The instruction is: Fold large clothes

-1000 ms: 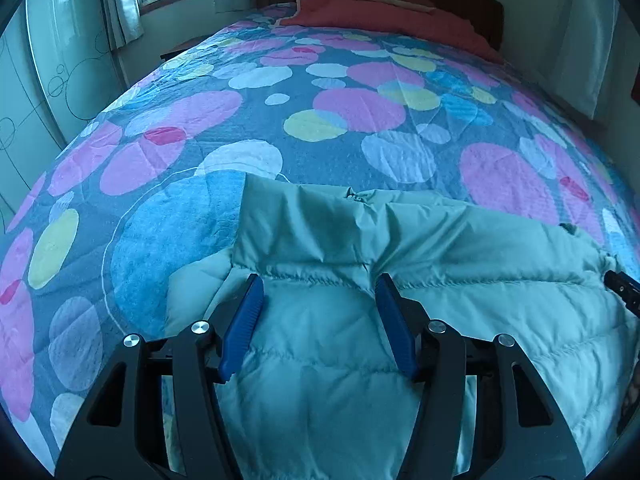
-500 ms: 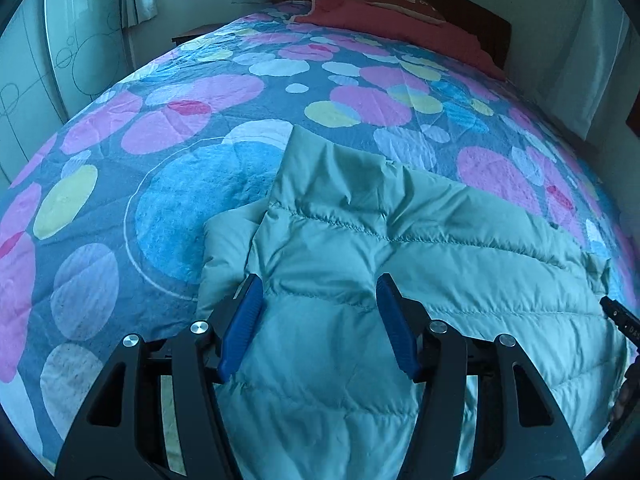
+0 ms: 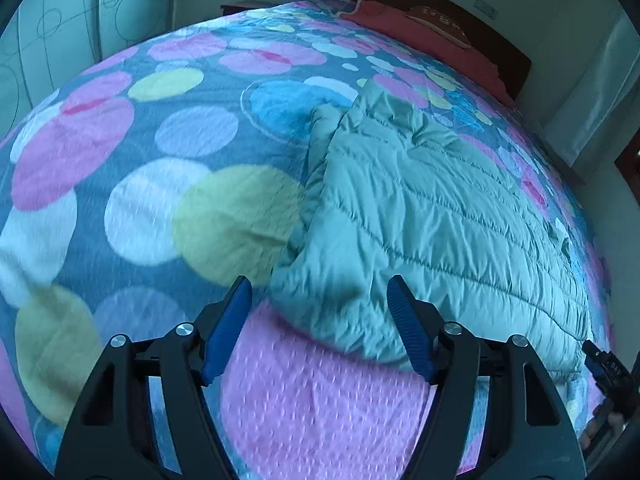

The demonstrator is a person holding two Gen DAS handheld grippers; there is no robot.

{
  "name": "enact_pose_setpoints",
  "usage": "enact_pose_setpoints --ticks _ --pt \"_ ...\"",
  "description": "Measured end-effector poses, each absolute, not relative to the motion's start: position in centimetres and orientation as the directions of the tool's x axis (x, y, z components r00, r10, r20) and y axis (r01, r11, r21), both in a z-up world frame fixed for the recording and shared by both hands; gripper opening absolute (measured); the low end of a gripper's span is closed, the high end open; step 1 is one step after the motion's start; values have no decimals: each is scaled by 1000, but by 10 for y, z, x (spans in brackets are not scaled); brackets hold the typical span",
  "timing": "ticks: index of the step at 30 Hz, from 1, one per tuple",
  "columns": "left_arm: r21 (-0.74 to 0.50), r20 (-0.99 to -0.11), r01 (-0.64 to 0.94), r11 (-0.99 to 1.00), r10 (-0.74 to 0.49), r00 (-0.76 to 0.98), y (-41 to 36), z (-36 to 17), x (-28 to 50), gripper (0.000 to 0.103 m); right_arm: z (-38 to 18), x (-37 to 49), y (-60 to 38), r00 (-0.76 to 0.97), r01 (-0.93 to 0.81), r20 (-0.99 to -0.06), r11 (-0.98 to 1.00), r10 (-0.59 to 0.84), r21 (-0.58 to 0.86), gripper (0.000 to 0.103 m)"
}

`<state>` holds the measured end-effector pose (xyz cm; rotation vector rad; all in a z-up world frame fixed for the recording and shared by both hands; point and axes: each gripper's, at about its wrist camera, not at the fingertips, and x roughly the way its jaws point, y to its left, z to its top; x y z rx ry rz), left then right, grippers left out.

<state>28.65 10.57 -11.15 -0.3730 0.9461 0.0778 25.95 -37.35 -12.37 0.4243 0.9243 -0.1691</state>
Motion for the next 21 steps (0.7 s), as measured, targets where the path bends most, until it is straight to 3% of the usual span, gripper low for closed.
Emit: enact_pose_setpoints --ticks 9,10,11,15,17,21 --pt "-473 -768 -300 829 -220 602 114 -138 286 74 -149 251 -361 615 369 -776 820 137 438 60" --pt "-480 -762 -311 820 -214 612 115 -138 287 69 -150 250 -363 622 379 -770 806 142 455 60" --pt "-478 -760 -320 818 -202 618 115 -139 287 57 -151 249 -365 633 392 -760 784 150 481 60" --pt "-493 -751 -332 804 -200 629 115 -142 292 36 -158 247 -373 676 416 -714 704 184 575 59" --pt "-497 -746 -319 807 -210 631 112 -142 294 22 -158 247 -371 681 420 -713 710 164 565 48" --pt "-468 -747 -291 834 -198 635 105 -136 294 11 -157 244 -366 698 406 -696 709 167 576 25"
